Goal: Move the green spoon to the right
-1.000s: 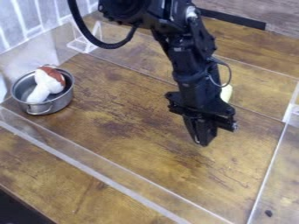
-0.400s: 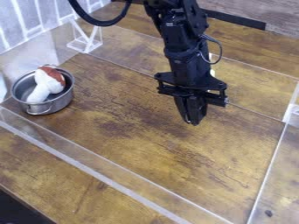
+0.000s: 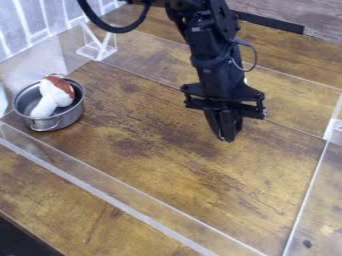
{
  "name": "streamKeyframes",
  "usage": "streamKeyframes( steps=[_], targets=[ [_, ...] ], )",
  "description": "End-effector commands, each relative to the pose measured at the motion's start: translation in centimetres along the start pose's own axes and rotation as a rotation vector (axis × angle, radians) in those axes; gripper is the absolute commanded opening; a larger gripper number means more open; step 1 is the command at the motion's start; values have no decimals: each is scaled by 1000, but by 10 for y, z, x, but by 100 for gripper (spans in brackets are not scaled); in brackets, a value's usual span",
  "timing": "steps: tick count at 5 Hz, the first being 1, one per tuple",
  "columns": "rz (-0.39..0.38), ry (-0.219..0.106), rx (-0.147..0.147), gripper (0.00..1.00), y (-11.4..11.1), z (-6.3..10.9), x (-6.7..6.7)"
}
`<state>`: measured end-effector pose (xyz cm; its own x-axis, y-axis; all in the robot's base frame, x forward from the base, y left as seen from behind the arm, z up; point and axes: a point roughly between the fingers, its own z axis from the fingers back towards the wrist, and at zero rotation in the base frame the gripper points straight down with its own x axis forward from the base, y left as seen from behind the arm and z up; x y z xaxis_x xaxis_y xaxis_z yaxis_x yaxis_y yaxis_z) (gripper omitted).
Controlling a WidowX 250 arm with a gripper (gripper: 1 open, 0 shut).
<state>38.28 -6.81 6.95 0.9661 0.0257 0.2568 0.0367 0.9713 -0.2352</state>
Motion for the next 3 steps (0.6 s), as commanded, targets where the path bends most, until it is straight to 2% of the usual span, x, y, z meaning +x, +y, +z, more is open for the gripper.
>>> streamKeyframes(
  steps=[1,2,3],
  targets=[
    [-20,-55,-27,0,-24,7,8],
    [-37,-33,-53,0,-48,-5,4],
    [-22,-23,-60,100,-55,-15,7]
  ],
)
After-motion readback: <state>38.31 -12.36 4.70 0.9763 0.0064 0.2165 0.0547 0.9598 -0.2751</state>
